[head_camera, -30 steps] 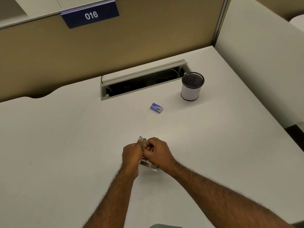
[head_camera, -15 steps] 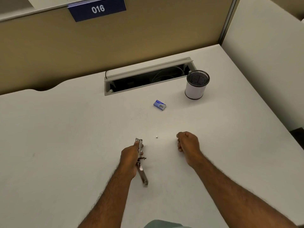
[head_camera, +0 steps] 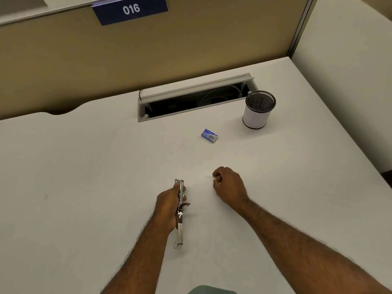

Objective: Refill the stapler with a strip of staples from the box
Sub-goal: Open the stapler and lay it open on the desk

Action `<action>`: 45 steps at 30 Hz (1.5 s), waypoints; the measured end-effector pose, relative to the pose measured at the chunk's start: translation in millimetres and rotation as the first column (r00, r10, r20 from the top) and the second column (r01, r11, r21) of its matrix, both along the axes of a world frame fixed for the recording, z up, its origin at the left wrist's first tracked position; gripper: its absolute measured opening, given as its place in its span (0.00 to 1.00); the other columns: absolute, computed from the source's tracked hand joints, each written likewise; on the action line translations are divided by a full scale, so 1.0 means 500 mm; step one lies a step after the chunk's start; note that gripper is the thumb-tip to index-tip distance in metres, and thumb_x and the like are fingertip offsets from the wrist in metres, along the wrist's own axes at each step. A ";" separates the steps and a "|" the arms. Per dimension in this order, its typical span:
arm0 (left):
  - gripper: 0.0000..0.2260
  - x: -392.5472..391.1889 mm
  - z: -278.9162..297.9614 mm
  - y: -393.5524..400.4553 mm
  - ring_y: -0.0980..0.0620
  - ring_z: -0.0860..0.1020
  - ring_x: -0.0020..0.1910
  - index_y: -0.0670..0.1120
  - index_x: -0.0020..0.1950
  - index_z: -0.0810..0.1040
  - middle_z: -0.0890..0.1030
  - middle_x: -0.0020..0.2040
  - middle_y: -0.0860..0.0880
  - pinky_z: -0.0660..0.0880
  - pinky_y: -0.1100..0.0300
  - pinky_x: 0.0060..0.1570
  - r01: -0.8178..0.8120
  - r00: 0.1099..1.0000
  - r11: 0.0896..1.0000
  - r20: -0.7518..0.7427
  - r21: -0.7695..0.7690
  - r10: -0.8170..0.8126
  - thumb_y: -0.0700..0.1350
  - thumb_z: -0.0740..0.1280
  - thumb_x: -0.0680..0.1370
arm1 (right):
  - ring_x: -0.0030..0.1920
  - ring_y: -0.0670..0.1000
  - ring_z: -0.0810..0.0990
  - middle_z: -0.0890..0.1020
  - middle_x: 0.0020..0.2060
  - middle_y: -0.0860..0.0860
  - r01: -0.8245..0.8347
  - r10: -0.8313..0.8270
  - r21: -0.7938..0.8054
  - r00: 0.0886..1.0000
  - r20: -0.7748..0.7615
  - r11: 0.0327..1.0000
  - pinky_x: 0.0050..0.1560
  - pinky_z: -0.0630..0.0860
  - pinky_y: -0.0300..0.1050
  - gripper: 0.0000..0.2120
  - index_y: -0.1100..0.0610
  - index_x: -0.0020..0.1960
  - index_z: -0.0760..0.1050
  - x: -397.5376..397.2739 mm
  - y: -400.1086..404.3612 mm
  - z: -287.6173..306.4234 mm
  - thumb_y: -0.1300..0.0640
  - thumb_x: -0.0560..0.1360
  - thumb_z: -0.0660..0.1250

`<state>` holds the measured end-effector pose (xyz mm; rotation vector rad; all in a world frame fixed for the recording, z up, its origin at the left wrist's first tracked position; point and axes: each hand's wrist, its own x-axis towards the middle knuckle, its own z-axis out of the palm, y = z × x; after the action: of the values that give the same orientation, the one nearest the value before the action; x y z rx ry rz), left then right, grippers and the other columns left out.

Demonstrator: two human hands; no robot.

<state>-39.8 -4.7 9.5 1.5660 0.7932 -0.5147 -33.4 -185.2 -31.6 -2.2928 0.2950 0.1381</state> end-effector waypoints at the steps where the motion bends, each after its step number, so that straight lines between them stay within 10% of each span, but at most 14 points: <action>1: 0.17 0.001 -0.002 0.000 0.52 0.76 0.31 0.43 0.48 0.83 0.79 0.35 0.48 0.69 0.60 0.32 -0.006 1.000 1.000 0.001 -0.003 0.006 0.53 0.61 0.80 | 0.45 0.52 0.77 0.79 0.46 0.52 0.003 -0.003 -0.008 1.000 0.003 1.000 0.47 0.74 0.46 0.07 0.57 0.50 0.77 -0.001 0.002 0.000 0.62 0.72 0.64; 17: 0.12 0.042 -0.002 -0.018 0.48 0.80 0.41 0.42 0.52 0.77 0.84 0.45 0.43 0.76 0.56 0.41 -0.043 0.998 0.993 0.044 -0.114 0.048 0.40 0.55 0.79 | 0.43 0.53 0.77 0.78 0.44 0.52 0.020 -0.017 -0.041 0.998 0.055 0.999 0.45 0.75 0.47 0.06 0.56 0.50 0.75 -0.003 0.000 -0.003 0.60 0.74 0.63; 22: 0.11 0.057 -0.008 -0.020 0.50 0.78 0.38 0.44 0.48 0.79 0.84 0.41 0.46 0.74 0.58 0.41 0.033 0.993 0.999 0.109 0.012 -0.034 0.41 0.56 0.80 | 0.50 0.58 0.79 0.75 0.57 0.54 -0.262 0.266 -0.147 0.964 0.004 0.954 0.52 0.78 0.51 0.18 0.51 0.65 0.71 0.025 -0.006 0.008 0.64 0.77 0.59; 33: 0.12 0.062 -0.018 -0.019 0.50 0.78 0.38 0.44 0.50 0.79 0.83 0.41 0.46 0.72 0.59 0.40 0.054 0.993 0.998 0.102 0.034 -0.057 0.41 0.56 0.80 | 0.49 0.57 0.77 0.76 0.52 0.56 -0.468 0.492 -0.267 0.870 0.026 0.842 0.50 0.76 0.51 0.10 0.57 0.58 0.77 0.056 -0.027 0.005 0.60 0.79 0.60; 37: 0.12 0.062 -0.021 -0.017 0.50 0.78 0.39 0.45 0.47 0.80 0.84 0.41 0.46 0.73 0.58 0.41 0.055 0.994 0.997 0.093 0.046 -0.059 0.41 0.56 0.79 | 0.40 0.44 0.77 0.81 0.44 0.45 -0.200 0.202 0.262 0.979 0.020 0.944 0.43 0.72 0.38 0.04 0.52 0.49 0.80 0.045 -0.021 0.021 0.58 0.76 0.67; 40: 0.12 0.063 -0.021 -0.018 0.49 0.78 0.39 0.46 0.46 0.79 0.84 0.40 0.46 0.73 0.56 0.41 0.046 0.995 0.998 0.090 0.048 -0.050 0.41 0.56 0.79 | 0.37 0.41 0.77 0.83 0.39 0.40 -0.044 0.214 0.712 0.965 -0.151 0.700 0.36 0.72 0.35 0.05 0.49 0.47 0.81 0.031 -0.029 0.044 0.57 0.76 0.68; 45: 0.12 0.067 -0.017 -0.018 0.49 0.79 0.35 0.42 0.49 0.80 0.81 0.40 0.45 0.74 0.60 0.35 -0.020 0.998 1.000 0.055 0.013 0.019 0.38 0.56 0.78 | 0.38 0.44 0.77 0.82 0.42 0.47 0.108 0.289 0.882 0.921 -0.263 0.460 0.37 0.71 0.38 0.08 0.53 0.49 0.82 0.017 -0.040 0.044 0.59 0.78 0.64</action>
<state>-6.2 -13.5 1.0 1.5773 0.7709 -0.4514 -24.9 -205.1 -9.7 -1.1753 0.2087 0.6516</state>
